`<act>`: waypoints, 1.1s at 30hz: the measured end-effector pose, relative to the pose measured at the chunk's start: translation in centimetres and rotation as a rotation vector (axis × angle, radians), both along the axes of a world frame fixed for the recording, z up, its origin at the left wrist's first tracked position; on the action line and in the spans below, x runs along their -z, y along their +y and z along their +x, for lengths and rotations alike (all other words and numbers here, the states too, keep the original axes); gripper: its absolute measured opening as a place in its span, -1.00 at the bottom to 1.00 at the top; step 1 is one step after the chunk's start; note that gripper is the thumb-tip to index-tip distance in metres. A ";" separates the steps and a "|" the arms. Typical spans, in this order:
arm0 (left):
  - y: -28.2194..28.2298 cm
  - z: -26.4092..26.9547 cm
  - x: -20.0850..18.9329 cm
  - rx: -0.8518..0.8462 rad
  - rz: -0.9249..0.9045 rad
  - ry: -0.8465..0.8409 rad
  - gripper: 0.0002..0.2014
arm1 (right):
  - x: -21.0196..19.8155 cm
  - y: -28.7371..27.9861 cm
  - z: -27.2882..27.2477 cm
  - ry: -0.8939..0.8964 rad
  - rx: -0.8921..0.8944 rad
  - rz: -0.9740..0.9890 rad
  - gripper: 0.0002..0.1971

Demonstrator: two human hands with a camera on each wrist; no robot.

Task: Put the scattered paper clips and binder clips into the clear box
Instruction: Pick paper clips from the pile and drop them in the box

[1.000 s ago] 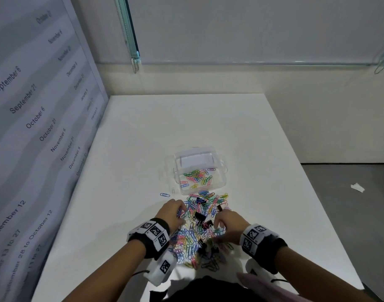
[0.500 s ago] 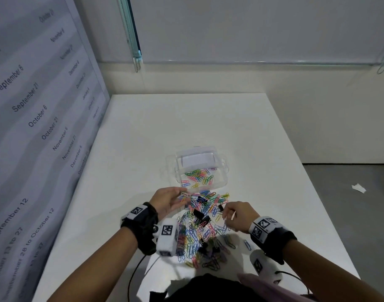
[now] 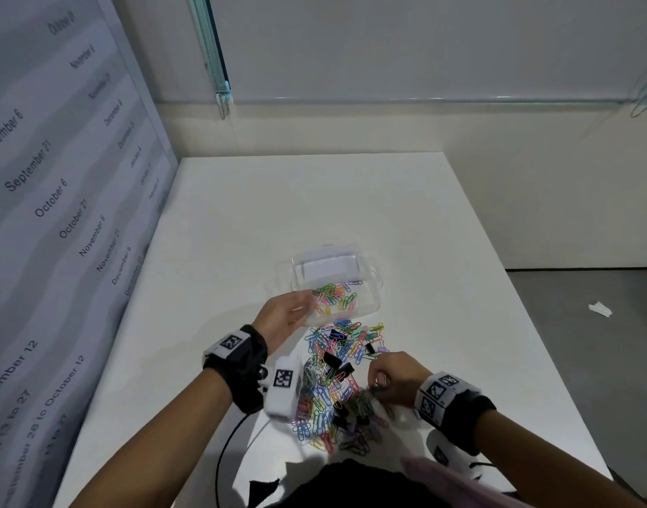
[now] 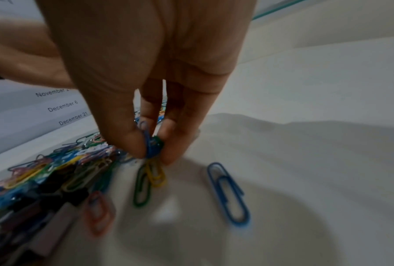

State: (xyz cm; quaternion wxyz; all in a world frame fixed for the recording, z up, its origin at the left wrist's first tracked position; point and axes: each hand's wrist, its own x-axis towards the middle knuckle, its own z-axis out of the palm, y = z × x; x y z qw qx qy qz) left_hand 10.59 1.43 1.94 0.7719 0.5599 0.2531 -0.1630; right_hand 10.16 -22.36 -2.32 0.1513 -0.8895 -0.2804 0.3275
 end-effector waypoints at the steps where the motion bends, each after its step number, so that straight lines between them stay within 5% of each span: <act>1: 0.0 -0.5 0.0 0.084 0.193 -0.043 -0.67 | -0.2 0.0 0.1 0.015 0.017 -0.006 -0.89; 4: 0.4 -1.5 0.9 0.447 0.855 -0.234 -0.69 | -0.9 0.2 0.7 0.046 0.062 -0.005 -0.84; 7: 0.5 -2.2 2.0 0.692 1.113 -0.372 -0.60 | -1.6 0.6 1.5 0.008 0.097 0.019 -0.70; 12: 0.8 -2.4 2.8 0.835 1.189 -0.387 -0.48 | -4.2 2.3 4.0 -0.009 0.229 0.130 -0.78; 17: 0.7 -3.4 2.9 0.470 1.200 -0.431 -0.63 | -6.9 4.5 7.0 -0.130 0.378 0.331 -0.91; 21: 1.1 -4.1 3.1 0.527 1.205 -0.286 -0.59 | -7.0 5.0 7.7 -0.163 0.427 0.399 -0.87; 26: 0.9 -5.4 3.7 0.848 1.137 -0.081 -0.06 | -4.2 4.2 4.8 0.008 0.178 0.166 -0.74; 33: -0.4 -8.2 4.3 1.011 1.066 -0.136 0.18 | -0.7 2.3 -0.6 0.087 -0.178 -0.048 -0.18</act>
